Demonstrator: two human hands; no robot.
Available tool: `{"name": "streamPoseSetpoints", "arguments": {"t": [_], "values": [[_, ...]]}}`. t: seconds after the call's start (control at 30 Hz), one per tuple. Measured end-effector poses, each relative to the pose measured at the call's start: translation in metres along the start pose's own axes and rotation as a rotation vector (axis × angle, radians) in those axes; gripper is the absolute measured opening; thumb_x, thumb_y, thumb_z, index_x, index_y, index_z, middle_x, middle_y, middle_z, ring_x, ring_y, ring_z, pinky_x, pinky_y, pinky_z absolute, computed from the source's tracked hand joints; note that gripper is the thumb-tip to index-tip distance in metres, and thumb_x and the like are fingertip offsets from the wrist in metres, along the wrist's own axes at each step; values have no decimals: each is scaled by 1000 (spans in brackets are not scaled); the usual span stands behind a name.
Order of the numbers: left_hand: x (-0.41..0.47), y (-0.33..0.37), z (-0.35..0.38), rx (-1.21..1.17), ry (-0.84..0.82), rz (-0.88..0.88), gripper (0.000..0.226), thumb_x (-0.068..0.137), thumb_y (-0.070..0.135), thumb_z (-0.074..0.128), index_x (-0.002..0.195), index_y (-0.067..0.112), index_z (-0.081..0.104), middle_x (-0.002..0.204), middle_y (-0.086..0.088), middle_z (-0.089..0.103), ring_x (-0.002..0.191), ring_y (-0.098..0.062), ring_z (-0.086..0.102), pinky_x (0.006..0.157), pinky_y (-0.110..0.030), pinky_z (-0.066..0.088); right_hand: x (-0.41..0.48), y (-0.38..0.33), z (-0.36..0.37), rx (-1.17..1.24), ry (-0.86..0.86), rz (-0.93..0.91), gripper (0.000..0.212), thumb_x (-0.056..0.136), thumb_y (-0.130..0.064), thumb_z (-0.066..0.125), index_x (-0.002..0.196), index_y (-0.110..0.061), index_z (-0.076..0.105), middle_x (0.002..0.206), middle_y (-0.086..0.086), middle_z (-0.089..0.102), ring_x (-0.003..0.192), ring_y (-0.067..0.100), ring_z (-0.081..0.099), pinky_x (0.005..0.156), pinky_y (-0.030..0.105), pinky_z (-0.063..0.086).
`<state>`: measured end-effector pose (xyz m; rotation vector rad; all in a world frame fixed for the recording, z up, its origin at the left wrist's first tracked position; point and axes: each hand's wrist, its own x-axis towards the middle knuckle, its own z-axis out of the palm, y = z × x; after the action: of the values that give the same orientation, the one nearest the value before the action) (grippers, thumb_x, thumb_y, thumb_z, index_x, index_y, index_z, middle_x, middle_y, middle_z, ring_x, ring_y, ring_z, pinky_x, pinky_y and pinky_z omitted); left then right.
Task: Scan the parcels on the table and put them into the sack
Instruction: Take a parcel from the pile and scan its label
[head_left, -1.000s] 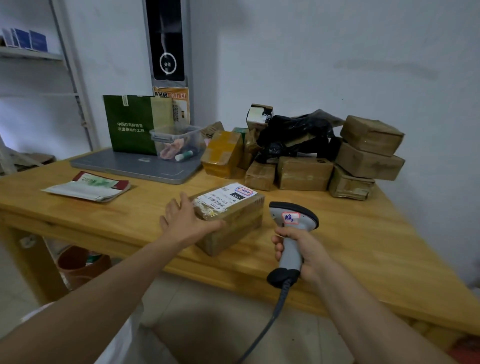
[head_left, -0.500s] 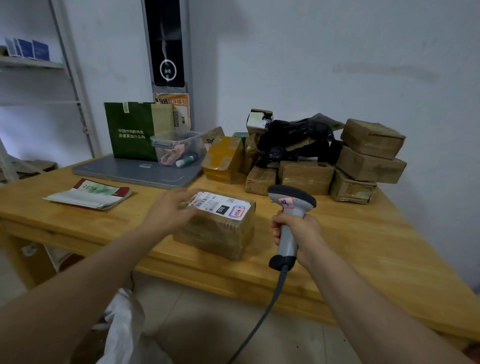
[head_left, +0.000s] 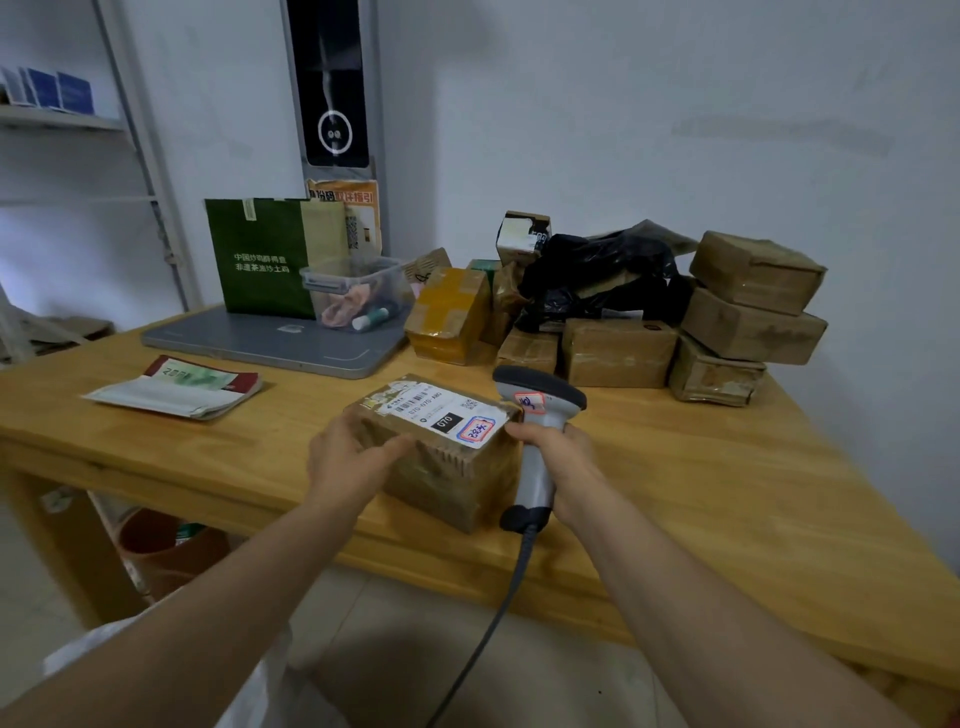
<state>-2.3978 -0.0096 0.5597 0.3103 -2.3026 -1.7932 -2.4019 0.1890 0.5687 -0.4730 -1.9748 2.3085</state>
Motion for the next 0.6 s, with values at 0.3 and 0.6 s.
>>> {"name": "streamPoseSetpoints", "arguments": {"t": [0.3,0.6], "values": [[-13,1,-8,-332,-70,-343,50,91,30,65,131,3,52,100,-5,62,82,-16,52,81,-32,44,-15,9,36,-37,-79,-23,32,74,-22,80,100,-16,61,99,9,68,93,28,64,90,47,53],[-34,-7,-40,-381,-240,-487,52,81,37,69,127,19,53,112,-17,54,98,-35,55,67,-42,46,-43,30,42,-52,-107,-78,28,75,-17,80,95,-17,61,96,5,67,88,19,63,82,38,53]]}}
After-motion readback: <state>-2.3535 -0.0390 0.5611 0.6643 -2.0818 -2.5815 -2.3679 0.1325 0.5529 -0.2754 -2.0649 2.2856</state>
